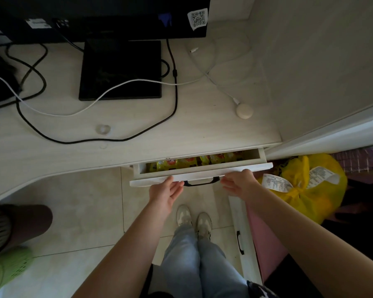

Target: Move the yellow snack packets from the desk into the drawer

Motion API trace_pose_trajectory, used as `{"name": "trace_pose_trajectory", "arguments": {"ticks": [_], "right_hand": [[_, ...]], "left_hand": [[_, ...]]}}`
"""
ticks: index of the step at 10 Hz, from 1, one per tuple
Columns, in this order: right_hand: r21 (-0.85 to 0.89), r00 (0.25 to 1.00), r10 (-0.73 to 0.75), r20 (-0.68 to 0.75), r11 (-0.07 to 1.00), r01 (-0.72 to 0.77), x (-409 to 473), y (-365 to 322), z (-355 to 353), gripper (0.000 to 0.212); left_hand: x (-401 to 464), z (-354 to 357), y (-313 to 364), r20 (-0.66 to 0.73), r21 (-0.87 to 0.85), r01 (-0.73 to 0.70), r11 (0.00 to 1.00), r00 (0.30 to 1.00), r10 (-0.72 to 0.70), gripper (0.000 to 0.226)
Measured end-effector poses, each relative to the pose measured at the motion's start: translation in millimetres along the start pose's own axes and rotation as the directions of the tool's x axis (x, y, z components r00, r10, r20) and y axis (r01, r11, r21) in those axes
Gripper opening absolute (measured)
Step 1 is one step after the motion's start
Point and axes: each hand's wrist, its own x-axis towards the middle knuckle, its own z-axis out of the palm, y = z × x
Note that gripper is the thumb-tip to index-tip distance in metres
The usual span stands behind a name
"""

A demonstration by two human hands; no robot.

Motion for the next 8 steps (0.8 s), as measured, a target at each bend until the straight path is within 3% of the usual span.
{"name": "trace_pose_trajectory", "arguments": {"ticks": [1, 2, 4, 8], "right_hand": [[0.107, 0.996, -0.027, 0.083, 0.994, 0.018, 4, -10, 2, 0.018], [0.254, 0.985, -0.074, 0.153, 0.967, 0.033, 2, -26, 9, 0.011], [0.364, 0.973, -0.11, 0.202, 0.931, 0.03, 6, -45, 19, 0.021], [0.339, 0.979, -0.146, 0.139, 0.936, 0.092, -6, -39, 16, 0.019]], "left_hand": [[4, 7, 15, 0.017, -0.057, 0.039, 0.998, 0.999, -0.039, 0.016], [9, 16, 27, 0.079, -0.091, 0.047, 0.995, 0.996, -0.04, 0.007], [15, 34, 43, 0.122, -0.16, 0.037, 0.986, 0.992, -0.017, 0.015], [-2, 31, 35, 0.077, -0.092, -0.067, 0.994, 0.994, 0.074, 0.024]]}}
